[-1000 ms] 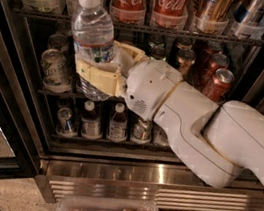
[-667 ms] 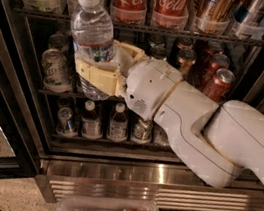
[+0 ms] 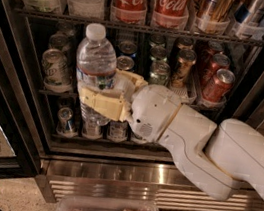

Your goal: Pick water bottle from top shelf of fridge

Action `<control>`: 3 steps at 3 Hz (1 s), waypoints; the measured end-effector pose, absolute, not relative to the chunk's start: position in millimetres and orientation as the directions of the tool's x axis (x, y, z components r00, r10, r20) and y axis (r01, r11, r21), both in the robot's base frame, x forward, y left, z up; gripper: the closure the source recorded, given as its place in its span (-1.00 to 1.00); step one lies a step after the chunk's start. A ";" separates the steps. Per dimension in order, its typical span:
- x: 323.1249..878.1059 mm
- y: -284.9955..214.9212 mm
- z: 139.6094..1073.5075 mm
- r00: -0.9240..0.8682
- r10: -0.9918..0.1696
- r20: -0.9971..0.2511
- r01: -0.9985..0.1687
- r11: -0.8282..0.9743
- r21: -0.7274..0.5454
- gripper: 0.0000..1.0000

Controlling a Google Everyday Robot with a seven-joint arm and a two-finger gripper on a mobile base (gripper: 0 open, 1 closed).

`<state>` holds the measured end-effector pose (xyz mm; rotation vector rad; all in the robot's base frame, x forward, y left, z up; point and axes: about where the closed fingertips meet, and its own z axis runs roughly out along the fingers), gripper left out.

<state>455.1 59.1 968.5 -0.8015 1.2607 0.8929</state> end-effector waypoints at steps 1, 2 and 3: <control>422.9 56.4 937.3 -0.013 0.124 -0.992 -0.911 0.407 0.063 1.00; 392.8 43.4 903.5 -0.080 0.128 -0.989 -0.884 0.449 0.129 1.00; 392.7 43.6 903.6 -0.080 0.128 -0.989 -0.885 0.448 0.129 1.00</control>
Offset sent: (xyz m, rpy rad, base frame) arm -0.0931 -0.0295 -0.0942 0.0308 0.2166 -0.0579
